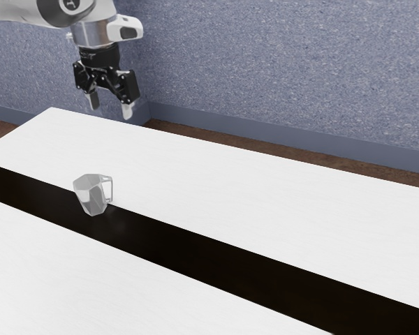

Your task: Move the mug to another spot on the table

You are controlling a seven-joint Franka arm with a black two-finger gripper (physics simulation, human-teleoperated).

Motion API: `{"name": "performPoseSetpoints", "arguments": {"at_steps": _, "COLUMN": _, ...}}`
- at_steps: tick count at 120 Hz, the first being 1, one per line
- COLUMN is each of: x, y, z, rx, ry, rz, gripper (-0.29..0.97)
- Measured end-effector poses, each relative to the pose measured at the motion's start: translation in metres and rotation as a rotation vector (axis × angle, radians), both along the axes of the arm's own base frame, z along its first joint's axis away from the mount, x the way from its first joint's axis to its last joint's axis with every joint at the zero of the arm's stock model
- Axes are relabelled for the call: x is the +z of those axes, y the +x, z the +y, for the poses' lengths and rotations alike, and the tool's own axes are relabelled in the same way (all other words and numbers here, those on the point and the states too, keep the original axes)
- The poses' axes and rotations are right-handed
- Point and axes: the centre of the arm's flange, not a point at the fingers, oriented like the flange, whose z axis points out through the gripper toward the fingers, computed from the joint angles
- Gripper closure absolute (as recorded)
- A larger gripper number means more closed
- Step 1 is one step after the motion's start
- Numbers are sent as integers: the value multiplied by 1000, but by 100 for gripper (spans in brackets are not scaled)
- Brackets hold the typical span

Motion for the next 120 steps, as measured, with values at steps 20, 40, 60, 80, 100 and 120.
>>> {"name": "performPoseSetpoints", "arguments": {"at_steps": 20, "x": -17, "y": 9, "z": -9, "rx": -21, "ry": 20, "rz": 15, "gripper": 0}}
{"name": "performPoseSetpoints", "arguments": {"at_steps": 40, "x": -72, "y": 68, "z": 13, "rx": -33, "ry": 77, "rz": 46, "gripper": 0}}
{"name": "performPoseSetpoints", "arguments": {"at_steps": 60, "x": -144, "y": 109, "z": 63, "rx": -101, "ry": 52, "rz": 104, "gripper": 0}}
{"name": "performPoseSetpoints", "arguments": {"at_steps": 80, "x": -194, "y": 119, "z": 126, "rx": -203, "ry": -38, "rz": 127, "gripper": 0}}
{"name": "performPoseSetpoints", "arguments": {"at_steps": 100, "x": -241, "y": 124, "z": 162, "rx": -347, "ry": -91, "rz": 144, "gripper": 0}}
{"name": "performPoseSetpoints", "arguments": {"at_steps": 120, "x": -266, "y": 125, "z": 181, "rx": -480, "ry": -113, "rz": 142, "gripper": 0}}
